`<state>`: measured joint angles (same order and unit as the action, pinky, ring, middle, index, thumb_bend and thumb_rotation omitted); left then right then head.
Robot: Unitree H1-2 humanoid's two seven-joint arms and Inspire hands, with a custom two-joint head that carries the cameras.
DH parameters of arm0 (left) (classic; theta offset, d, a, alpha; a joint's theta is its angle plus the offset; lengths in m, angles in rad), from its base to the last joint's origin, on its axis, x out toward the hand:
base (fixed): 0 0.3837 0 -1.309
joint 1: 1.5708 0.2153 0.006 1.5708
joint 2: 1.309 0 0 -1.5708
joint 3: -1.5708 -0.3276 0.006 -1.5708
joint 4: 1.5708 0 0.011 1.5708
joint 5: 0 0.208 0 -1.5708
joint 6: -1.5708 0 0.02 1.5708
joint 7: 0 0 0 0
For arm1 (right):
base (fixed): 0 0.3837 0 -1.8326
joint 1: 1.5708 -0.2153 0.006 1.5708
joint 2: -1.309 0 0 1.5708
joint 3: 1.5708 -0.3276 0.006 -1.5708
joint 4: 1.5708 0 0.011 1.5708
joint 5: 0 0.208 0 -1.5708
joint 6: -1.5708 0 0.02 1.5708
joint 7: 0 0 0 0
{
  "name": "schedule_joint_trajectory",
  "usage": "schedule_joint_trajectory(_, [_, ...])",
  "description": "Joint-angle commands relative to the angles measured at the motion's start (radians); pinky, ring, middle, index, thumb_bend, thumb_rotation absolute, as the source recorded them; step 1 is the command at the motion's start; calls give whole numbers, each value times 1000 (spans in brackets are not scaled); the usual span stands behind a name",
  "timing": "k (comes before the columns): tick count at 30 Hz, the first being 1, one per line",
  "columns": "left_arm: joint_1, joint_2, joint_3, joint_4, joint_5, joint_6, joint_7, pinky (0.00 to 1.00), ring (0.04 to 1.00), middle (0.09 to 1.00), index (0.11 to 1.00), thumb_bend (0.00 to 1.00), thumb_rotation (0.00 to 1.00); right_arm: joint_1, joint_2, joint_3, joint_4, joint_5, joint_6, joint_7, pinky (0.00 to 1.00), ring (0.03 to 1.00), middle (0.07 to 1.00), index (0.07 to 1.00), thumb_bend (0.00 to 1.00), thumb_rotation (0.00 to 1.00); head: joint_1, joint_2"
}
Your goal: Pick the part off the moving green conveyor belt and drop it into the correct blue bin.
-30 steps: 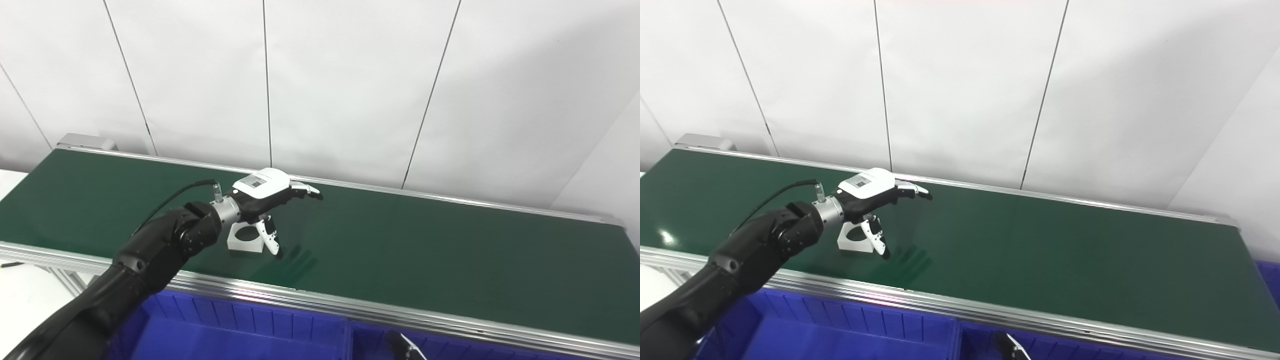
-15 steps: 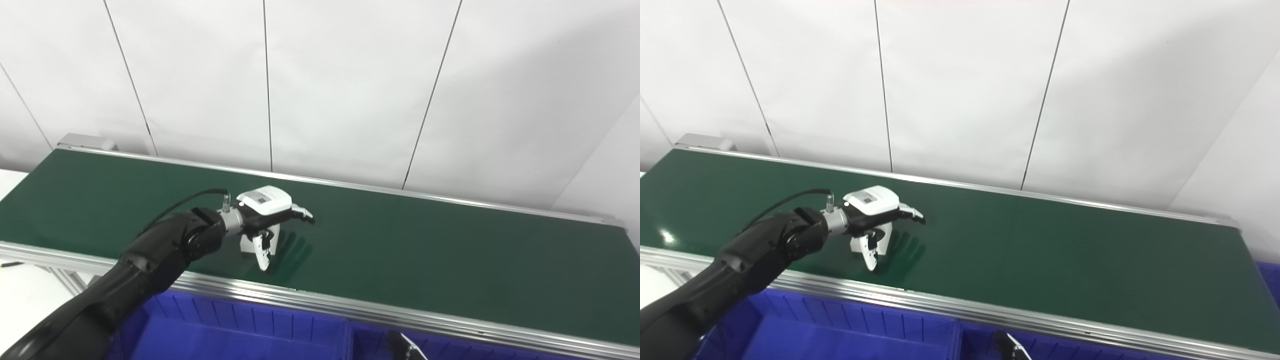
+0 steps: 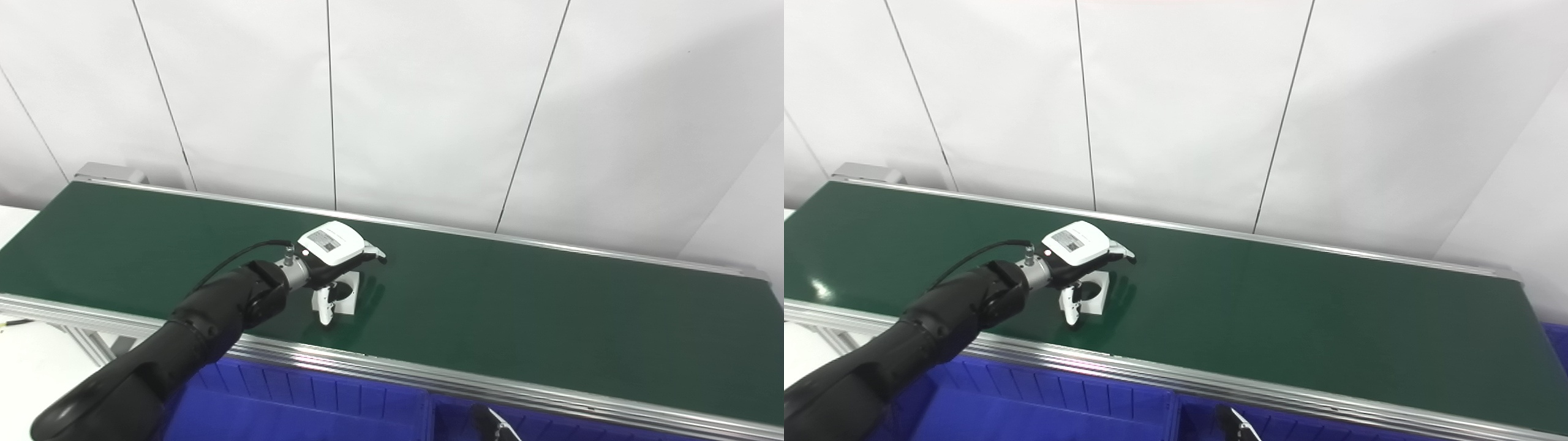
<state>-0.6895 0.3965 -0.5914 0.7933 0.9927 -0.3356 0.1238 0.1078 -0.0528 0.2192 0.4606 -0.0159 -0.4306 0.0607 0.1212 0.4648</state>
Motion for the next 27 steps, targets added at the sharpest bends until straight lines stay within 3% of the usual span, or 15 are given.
schedule_joint_trajectory(1, [-52, 4, -5, 19, 30, 66, 38, 783, 818, 849, 830, 1000, 11, -4, 13, -3, -15, 6, -39, 8, 898, 890, 869, 853, 754, 947, 2, 0])
schedule_joint_trajectory(8, [-67, -21, -34, 79, 38, 135, 67, 760, 797, 817, 791, 1000, 13, -1, 19, 8, -22, -8, -39, -11, 888, 886, 864, 853, 736, 945, -11, 7])
schedule_joint_trajectory(10, [-68, -32, -30, 91, 17, 146, 42, 733, 785, 800, 761, 964, 3, 1, 19, 12, -25, -10, -39, -18, 884, 884, 863, 852, 734, 945, -12, 9])
schedule_joint_trajectory(12, [-71, -40, -36, 108, 14, 154, 41, 640, 723, 756, 717, 894, 0, 1, 18, 14, -23, -9, -39, -20, 883, 885, 863, 853, 740, 946, -12, 10])
schedule_joint_trajectory(15, [-81, -53, -47, 136, 20, 172, 38, 403, 489, 588, 646, 600, 0, 1, 18, 17, -22, -9, -39, -25, 874, 882, 863, 855, 745, 949, -11, 11])
schedule_joint_trajectory(17, [-90, -58, -53, 148, 17, 179, 18, 248, 409, 516, 553, 515, 0, 0, 18, 19, -22, -9, -39, -25, 867, 881, 861, 859, 758, 953, -12, 12])
schedule_joint_trajectory(20, [-98, -61, -57, 144, 11, 198, -35, 221, 396, 507, 499, 504, 0, 1, 18, 20, -24, -7, -39, -23, 871, 883, 864, 861, 766, 955, -13, 13])
schedule_joint_trajectory(27, [-110, -55, -73, 103, 6, 231, -125, 181, 391, 506, 489, 502, 0, 3, 26, 4, -23, 12, -39, 7, 858, 867, 853, 855, 757, 937, -17, 18])
